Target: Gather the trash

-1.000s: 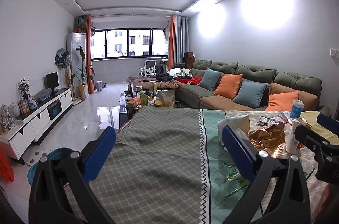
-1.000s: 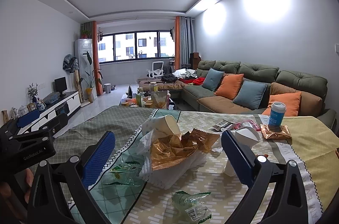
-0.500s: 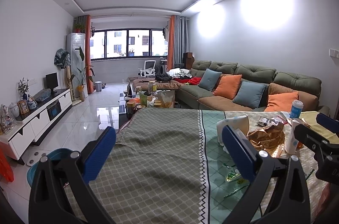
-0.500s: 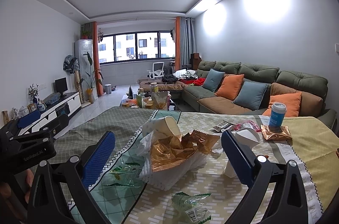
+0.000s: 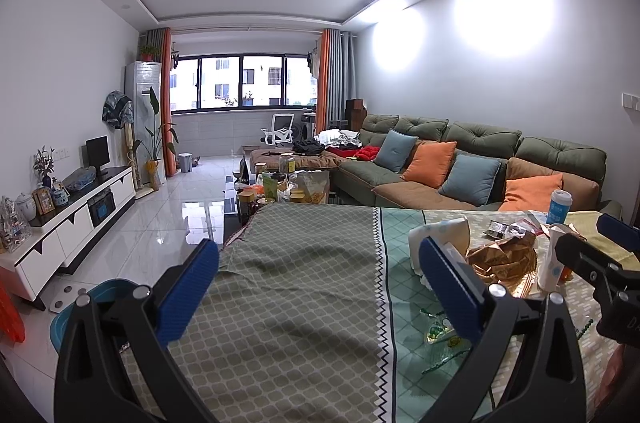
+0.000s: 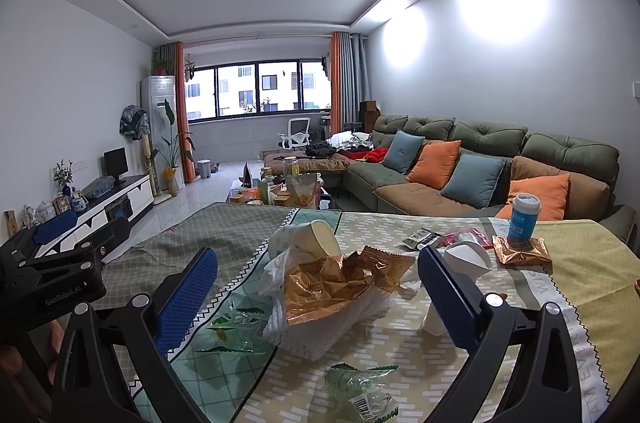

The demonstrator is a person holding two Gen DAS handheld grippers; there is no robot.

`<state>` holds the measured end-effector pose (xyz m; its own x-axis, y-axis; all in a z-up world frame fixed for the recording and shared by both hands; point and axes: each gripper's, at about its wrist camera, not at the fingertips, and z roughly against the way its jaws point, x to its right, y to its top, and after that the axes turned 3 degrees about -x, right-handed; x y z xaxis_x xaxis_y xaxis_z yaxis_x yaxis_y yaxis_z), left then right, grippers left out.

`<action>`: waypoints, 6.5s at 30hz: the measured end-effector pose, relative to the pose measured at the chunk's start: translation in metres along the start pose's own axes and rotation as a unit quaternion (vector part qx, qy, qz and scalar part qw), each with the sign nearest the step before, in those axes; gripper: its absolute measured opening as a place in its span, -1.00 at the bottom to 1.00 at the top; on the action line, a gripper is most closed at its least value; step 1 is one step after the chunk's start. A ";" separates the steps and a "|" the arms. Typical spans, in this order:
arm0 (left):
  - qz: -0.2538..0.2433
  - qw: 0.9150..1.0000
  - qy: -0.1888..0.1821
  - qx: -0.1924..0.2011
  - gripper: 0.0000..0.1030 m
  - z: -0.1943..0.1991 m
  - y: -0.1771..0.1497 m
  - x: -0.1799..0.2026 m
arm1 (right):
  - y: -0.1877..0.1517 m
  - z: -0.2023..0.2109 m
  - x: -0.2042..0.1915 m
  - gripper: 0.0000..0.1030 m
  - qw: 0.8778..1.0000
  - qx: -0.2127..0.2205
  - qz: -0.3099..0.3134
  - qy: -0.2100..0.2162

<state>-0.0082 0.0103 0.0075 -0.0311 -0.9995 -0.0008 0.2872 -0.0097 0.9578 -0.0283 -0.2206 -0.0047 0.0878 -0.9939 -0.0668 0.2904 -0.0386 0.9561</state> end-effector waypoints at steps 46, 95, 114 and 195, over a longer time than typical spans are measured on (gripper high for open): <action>-0.001 1.000 -0.008 -0.007 0.94 -0.002 -0.005 0.003 | 0.000 -0.001 0.001 0.93 1.000 -0.002 -0.006 0.002; -0.080 0.945 -0.217 -0.233 -0.81 -0.079 -0.057 0.047 | -0.004 -0.075 0.138 -0.07 0.982 -0.132 -0.133 -0.012; -0.042 0.965 -0.170 -0.194 -0.81 -0.033 -0.036 -0.029 | 0.031 -0.033 0.071 -0.41 0.986 -0.086 -0.093 0.107; 0.119 0.952 0.095 -0.264 -0.66 -0.046 -0.089 -0.271 | -0.018 -0.179 -0.315 -0.89 0.840 -0.330 0.137 0.409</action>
<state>0.0188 0.2810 -0.0911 0.2550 -0.9618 0.0991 0.7068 0.2553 0.6597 0.1096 0.1114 -0.0523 0.7843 -0.5422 -0.3015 0.5936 0.5145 0.6188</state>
